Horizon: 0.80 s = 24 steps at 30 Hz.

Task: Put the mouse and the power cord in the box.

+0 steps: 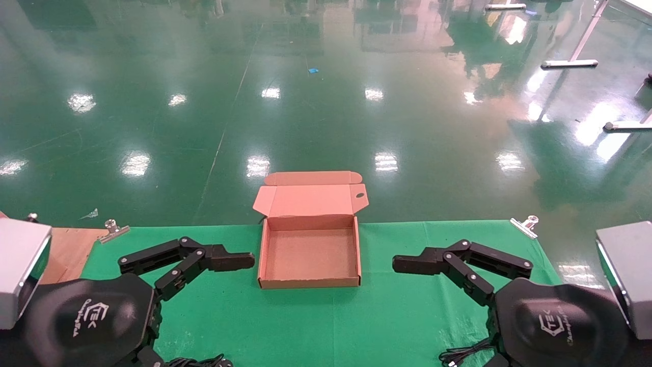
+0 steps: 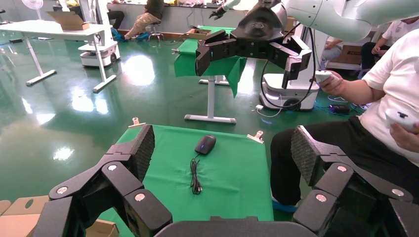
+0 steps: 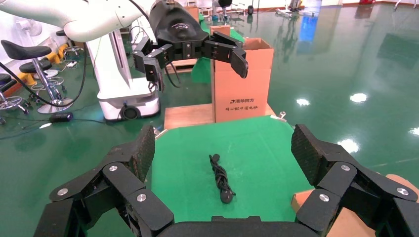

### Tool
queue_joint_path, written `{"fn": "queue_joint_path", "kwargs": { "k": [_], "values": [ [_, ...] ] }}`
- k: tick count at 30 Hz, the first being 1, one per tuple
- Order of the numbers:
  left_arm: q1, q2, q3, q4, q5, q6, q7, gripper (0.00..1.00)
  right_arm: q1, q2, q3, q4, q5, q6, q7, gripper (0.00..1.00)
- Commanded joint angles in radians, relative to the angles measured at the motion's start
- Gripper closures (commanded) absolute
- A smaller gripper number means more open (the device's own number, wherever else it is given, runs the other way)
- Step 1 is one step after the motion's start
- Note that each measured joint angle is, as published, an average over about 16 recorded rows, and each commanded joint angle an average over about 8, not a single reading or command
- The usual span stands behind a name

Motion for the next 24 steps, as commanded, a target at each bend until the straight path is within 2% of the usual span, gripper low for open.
{"fn": "queue_joint_path", "kwargs": {
  "k": [1, 6, 15, 24],
  "values": [
    [0.003, -0.001, -0.003, 0.0, -0.006, 0.0, 0.003, 0.0, -0.005, 0.0, 0.004, -0.002, 0.011, 0.0, 0.001, 0.0],
    [-0.033, 0.005, 0.046, 0.005, 0.097, 0.004, -0.016, 0.0, 0.051, -0.016, -0.053, 0.022, -0.132, -0.015, -0.028, 0.0],
    [-0.155, 0.034, 0.167, 0.096, 0.352, 0.052, -0.023, 0.0, 0.243, -0.088, -0.227, 0.017, -0.559, -0.045, -0.083, 0.0],
    [-0.325, 0.126, 0.353, 0.255, 0.697, 0.075, 0.064, 0.0, 0.376, -0.202, -0.397, -0.08, -0.961, -0.025, -0.154, 0.0]
  ]
}}
